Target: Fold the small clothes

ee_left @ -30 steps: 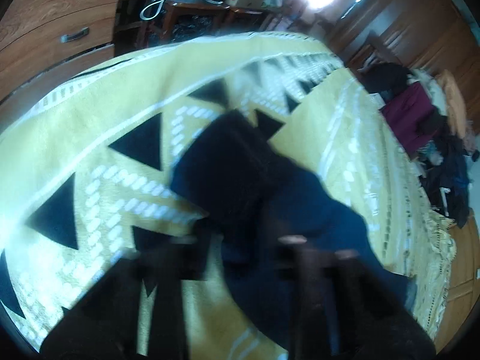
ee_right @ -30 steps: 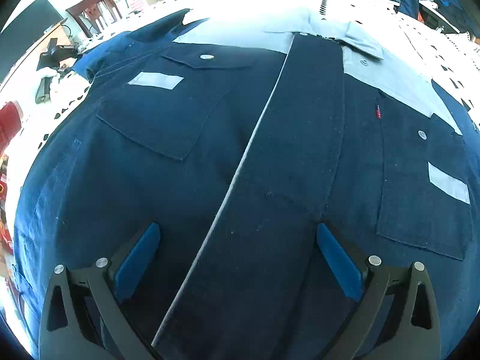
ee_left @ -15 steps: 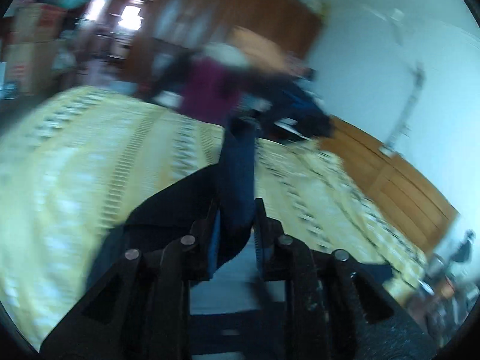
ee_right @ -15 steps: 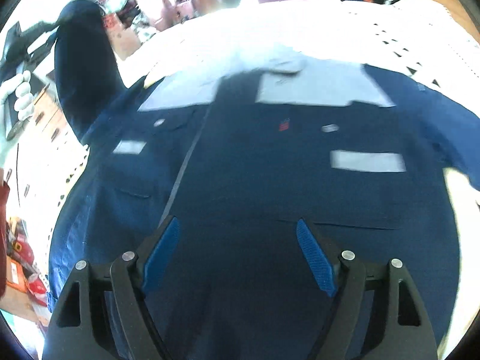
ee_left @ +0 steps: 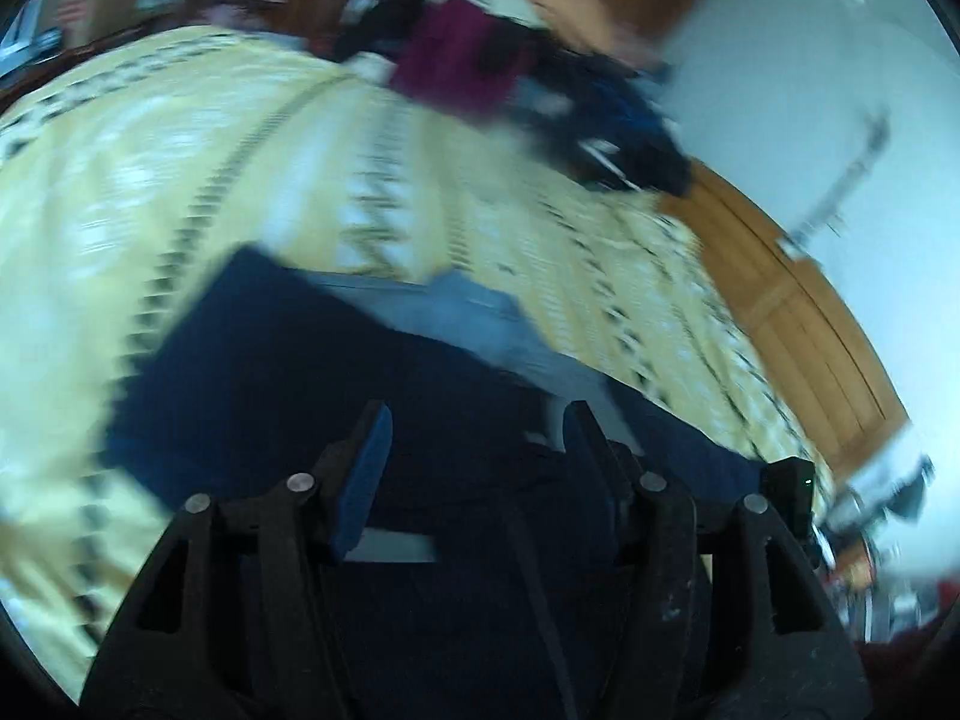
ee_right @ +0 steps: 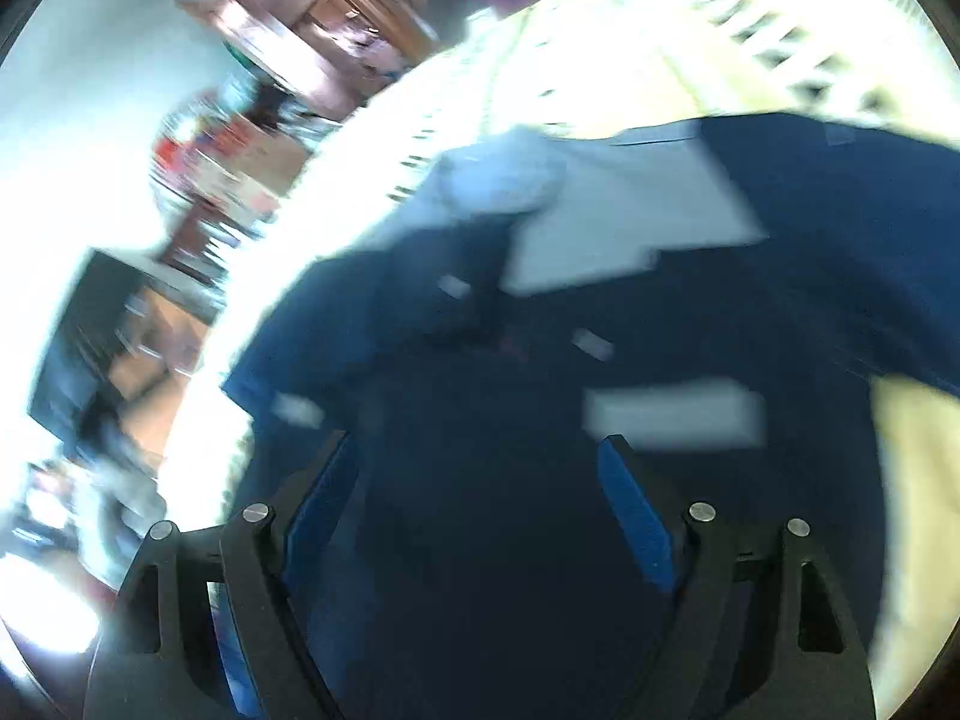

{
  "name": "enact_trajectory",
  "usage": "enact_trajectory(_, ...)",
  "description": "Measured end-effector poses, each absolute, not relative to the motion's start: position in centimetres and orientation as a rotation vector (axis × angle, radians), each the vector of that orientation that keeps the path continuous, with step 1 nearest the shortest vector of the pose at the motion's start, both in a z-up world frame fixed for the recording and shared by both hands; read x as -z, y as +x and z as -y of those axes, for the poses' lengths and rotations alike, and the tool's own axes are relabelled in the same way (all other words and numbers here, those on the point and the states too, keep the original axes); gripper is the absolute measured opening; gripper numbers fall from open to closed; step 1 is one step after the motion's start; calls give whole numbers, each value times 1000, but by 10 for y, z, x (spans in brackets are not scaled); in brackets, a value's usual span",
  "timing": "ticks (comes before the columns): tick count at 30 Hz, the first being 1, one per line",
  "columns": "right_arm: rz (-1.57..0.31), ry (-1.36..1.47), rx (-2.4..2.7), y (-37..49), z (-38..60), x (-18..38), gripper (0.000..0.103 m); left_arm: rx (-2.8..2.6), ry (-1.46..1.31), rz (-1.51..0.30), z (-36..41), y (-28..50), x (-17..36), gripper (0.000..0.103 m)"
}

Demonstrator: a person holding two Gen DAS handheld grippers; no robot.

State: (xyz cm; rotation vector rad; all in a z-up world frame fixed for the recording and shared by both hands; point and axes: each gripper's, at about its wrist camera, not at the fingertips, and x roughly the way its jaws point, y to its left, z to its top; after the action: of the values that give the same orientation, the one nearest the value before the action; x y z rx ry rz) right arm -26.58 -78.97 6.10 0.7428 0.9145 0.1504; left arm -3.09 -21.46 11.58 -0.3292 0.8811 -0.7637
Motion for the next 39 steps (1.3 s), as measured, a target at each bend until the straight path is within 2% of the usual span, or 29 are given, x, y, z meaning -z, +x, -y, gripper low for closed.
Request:
enact_trajectory(2, -929, 837, -223, -222, 793, -45, 82, 689, -354, -858, 188, -33, -116, 58)
enact_trajectory(3, -947, 871, -252, -206, 792, -36, 74, 659, -366, -846, 176, -34, -117, 58)
enact_trajectory(4, -973, 904, -265, -191, 792, -26, 72, 638, -374, -839, 168, -32, -117, 59)
enact_trajectory(8, -1076, 948, -232, -151, 788, 7, 69, 579, -405, -832, 144, -28, -109, 59)
enact_trajectory(13, -1051, 992, -231, -134, 780, 5, 70, 564, -403, -852, 138, -20, -93, 60)
enact_trajectory(16, -1039, 991, -220, -125, 775, 14, 61, 567, -418, -853, 139, -15, -89, 60)
enact_trajectory(18, -1036, 955, -203, -122, 772, 15, 23, 565, -413, -852, 141, -13, -88, 60)
enact_trajectory(19, -1032, 945, -183, -124, 774, 15, 11, 565, -412, -851, 141, -12, -87, 60)
enact_trajectory(21, -979, 955, -219, -135, 777, 6, 8, 562, -408, -849, 139, -11, -90, 60)
enact_trajectory(25, -848, 857, -246, -173, 786, -53, 7, 547, -398, -829, 132, -11, -94, 62)
enact_trajectory(29, -769, 816, -139, -215, 833, -83, 6, 545, -379, -826, 133, -10, -94, 65)
enact_trajectory(37, -855, 835, -45, -228, 873, -43, 6, 645, -216, -905, 196, 4, -81, 65)
enact_trajectory(39, -868, 865, -45, -223, 875, -30, 7, 655, -97, -952, 224, 7, -67, 65)
